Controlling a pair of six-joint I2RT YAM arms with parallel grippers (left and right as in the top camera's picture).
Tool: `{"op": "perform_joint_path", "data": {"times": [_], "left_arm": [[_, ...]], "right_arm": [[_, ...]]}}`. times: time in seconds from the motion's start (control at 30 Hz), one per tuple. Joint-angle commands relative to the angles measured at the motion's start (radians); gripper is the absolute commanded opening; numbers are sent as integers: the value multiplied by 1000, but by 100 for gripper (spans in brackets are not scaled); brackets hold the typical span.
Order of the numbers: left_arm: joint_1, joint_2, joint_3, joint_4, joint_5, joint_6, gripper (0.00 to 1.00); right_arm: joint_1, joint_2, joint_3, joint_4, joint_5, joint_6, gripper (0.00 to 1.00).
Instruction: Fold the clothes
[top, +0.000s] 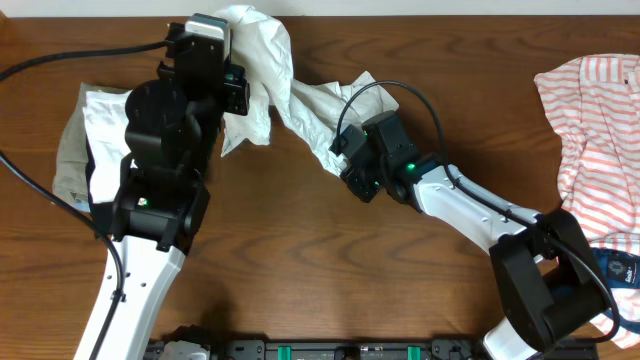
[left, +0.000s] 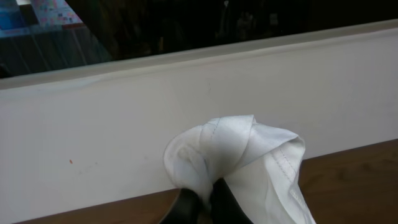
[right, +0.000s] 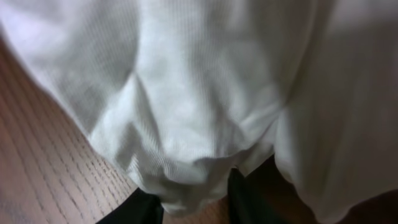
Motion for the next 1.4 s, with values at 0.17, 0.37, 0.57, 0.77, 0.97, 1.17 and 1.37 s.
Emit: {"op": "perform_joint_path", "data": {"times": [0.17, 0.37, 0.57, 0.77, 0.97, 1.17, 1.37], "left_arm": [[3, -28, 10, 2, -12, 21, 6], [3, -28, 10, -1, -31, 40, 6], [3, -22, 10, -13, -65, 88, 6], [3, -21, 10, -13, -64, 88, 6], [3, -21, 10, -23, -64, 87, 6], [3, -21, 10, -95, -64, 88, 6], [3, -21, 10, -241, -64, 87, 6]], "right_arm": [[9, 37, -8, 32, -1, 69, 1], [-24, -21, 8, -11, 242, 147, 1], [-219, -229, 167, -142, 542, 119, 1], [-489, -349, 390, -271, 472, 97, 1], [-580, -372, 442, -408, 407, 97, 1], [-579, -337, 438, -650, 407, 137, 1], [-581, -306, 429, -892, 407, 154, 4]]}}
